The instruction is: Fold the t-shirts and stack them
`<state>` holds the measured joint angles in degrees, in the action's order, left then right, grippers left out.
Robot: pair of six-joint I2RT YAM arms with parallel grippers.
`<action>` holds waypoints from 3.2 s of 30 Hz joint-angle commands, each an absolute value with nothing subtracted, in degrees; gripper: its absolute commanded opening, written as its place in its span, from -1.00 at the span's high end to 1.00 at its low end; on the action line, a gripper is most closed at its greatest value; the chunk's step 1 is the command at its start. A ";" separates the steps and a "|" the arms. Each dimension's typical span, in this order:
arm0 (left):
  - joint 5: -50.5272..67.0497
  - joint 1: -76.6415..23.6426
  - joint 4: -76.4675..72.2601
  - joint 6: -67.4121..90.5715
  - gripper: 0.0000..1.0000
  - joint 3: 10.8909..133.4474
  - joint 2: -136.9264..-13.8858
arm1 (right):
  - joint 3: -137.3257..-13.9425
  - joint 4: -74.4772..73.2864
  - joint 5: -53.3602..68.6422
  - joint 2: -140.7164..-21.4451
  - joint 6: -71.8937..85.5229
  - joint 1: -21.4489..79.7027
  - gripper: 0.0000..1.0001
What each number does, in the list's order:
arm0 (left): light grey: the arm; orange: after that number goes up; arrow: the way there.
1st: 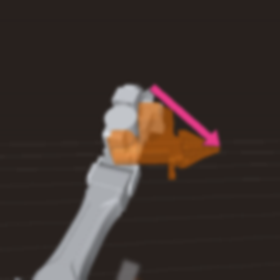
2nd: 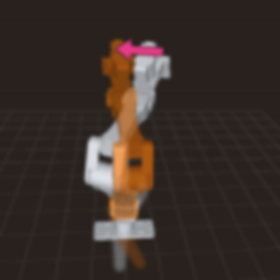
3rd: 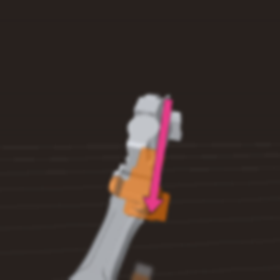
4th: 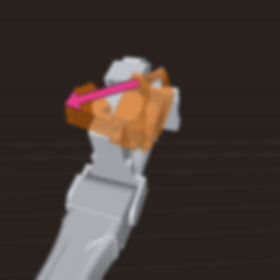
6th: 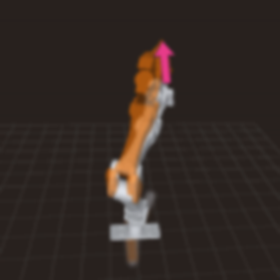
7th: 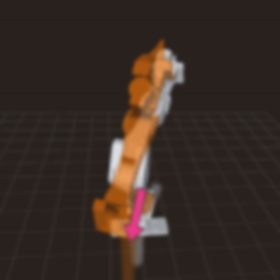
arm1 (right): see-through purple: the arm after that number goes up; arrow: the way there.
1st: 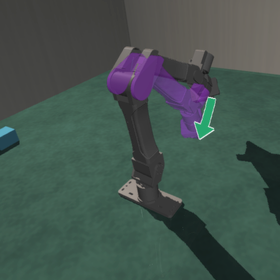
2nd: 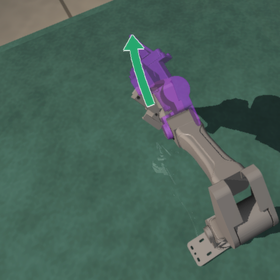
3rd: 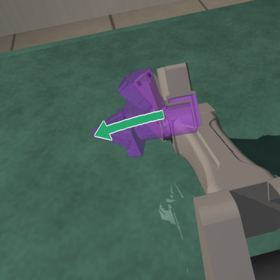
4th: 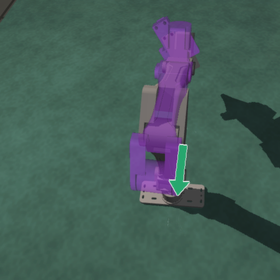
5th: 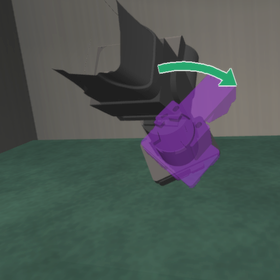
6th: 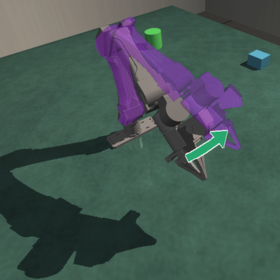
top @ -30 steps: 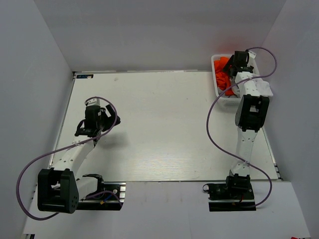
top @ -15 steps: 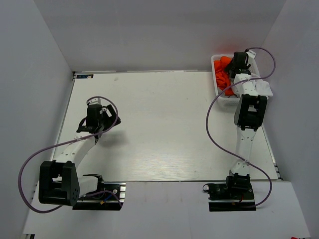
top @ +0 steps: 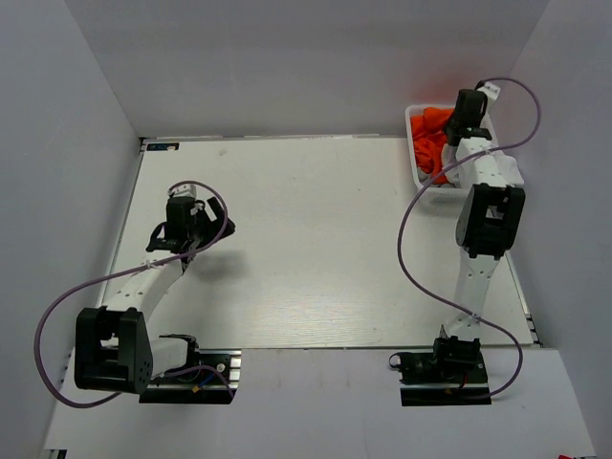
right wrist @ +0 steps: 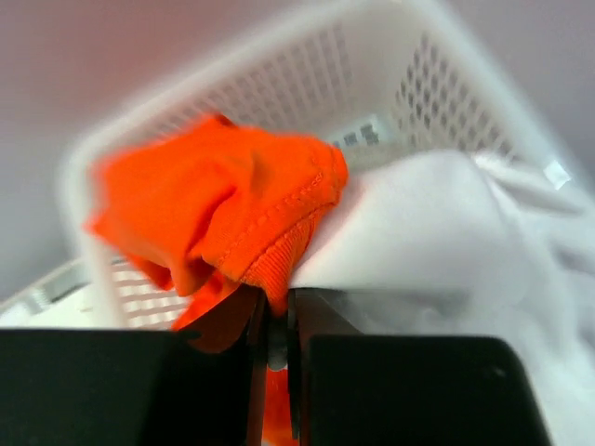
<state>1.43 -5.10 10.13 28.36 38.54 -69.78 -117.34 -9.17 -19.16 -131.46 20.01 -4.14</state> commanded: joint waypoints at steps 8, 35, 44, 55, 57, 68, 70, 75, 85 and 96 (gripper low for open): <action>9.76 -5.36 9.32 28.48 -0.99 39.02 -60.22 | -116.19 -3.25 2.34 -106.80 16.43 -4.22 1.00; 11.69 -5.36 11.60 35.33 -0.99 38.76 -50.28 | -131.22 26.10 43.68 -99.23 53.97 6.93 1.00; 9.85 -5.36 11.51 36.03 -0.99 36.83 -48.52 | -113.41 23.30 45.53 -97.30 44.60 13.44 1.00; 9.49 -5.36 9.84 37.88 -0.99 33.22 -51.84 | -64.44 31.27 36.29 -100.24 30.86 24.24 1.00; 10.10 -5.36 9.32 37.36 -0.99 33.22 -52.99 | -61.88 30.07 36.99 -103.17 29.37 25.92 1.00; 11.34 -5.36 7.56 34.54 -0.99 33.30 -56.78 | -63.20 17.23 23.82 -102.32 18.81 29.79 -0.81; 11.34 -5.36 7.56 34.02 -0.99 34.01 -57.30 | -62.49 13.63 18.58 -97.68 17.23 29.97 -0.81; 14.41 -5.36 5.73 34.01 -0.99 34.72 -57.30 | -59.85 4.68 10.92 -90.01 13.81 30.50 -0.81; 13.98 -5.36 7.46 33.49 -0.99 34.72 -58.36 | -64.31 -3.24 5.71 -84.63 5.63 36.81 -0.81; 10.20 -5.36 10.19 33.49 -0.99 32.17 -56.78 | -78.30 -10.28 -6.22 -100.45 4.38 47.46 -0.81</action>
